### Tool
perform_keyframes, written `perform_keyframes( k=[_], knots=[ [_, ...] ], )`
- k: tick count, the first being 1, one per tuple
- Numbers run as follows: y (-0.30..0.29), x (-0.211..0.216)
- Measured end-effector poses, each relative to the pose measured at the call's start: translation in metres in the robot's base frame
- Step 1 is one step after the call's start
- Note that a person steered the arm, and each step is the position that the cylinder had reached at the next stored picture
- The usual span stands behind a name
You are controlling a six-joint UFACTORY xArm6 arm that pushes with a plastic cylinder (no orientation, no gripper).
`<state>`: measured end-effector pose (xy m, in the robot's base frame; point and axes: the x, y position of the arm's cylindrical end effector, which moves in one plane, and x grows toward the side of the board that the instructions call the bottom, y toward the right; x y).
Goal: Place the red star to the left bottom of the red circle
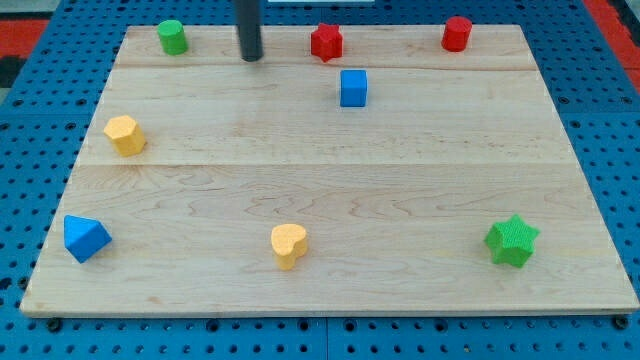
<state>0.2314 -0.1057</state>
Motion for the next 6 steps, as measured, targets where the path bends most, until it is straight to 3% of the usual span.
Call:
perform_keyframes(
  k=[1, 3, 5, 6],
  knots=[
    [0.088, -0.021],
    [0.252, 0.032],
    [0.296, 0.041],
    [0.318, 0.119]
  ],
)
